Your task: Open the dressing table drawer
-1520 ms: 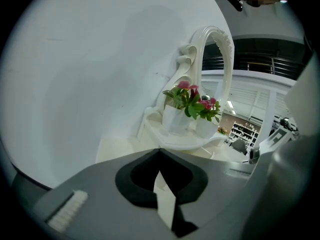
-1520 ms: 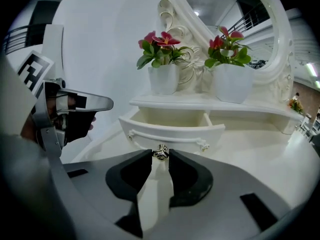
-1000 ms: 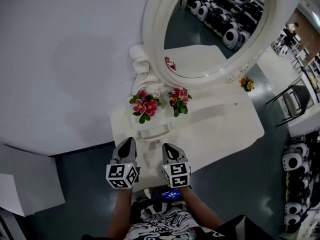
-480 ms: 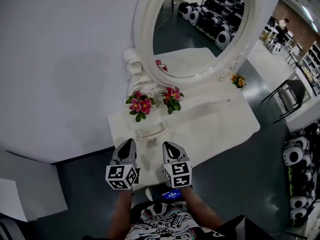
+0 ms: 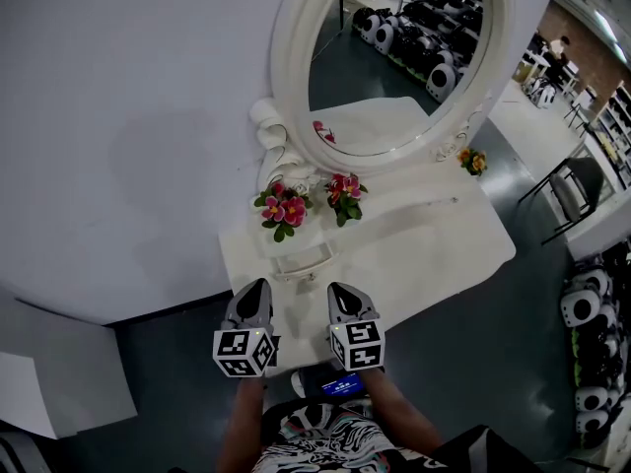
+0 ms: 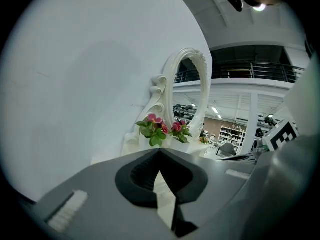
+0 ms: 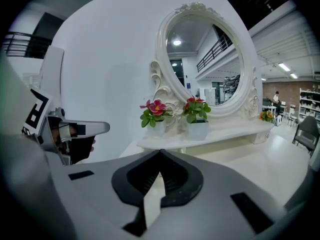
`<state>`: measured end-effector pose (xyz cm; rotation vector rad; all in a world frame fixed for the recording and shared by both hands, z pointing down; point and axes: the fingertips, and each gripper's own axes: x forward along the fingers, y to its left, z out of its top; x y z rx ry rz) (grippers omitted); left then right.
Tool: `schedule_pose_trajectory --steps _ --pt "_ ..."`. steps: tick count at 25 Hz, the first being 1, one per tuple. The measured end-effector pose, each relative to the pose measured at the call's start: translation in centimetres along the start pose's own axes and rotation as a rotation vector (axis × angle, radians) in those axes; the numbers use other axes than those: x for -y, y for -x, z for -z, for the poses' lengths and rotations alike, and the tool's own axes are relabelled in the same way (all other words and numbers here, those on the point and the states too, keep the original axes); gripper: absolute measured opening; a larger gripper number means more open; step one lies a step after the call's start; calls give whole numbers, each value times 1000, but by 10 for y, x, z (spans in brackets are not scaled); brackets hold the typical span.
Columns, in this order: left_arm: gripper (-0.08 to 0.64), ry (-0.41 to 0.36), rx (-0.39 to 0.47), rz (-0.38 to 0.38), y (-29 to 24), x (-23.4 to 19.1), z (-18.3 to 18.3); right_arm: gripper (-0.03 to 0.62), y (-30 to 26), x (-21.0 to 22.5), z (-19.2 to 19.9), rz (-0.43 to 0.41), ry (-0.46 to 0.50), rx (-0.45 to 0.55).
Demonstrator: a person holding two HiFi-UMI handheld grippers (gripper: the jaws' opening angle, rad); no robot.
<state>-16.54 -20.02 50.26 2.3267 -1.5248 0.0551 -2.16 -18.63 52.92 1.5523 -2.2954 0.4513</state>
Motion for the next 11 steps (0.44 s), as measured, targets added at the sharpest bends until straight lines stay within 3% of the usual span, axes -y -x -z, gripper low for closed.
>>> schedule_pose_trajectory --steps 11 --pt "2 14 -10 3 0 3 7 2 4 -3 1 -17 4 -2"
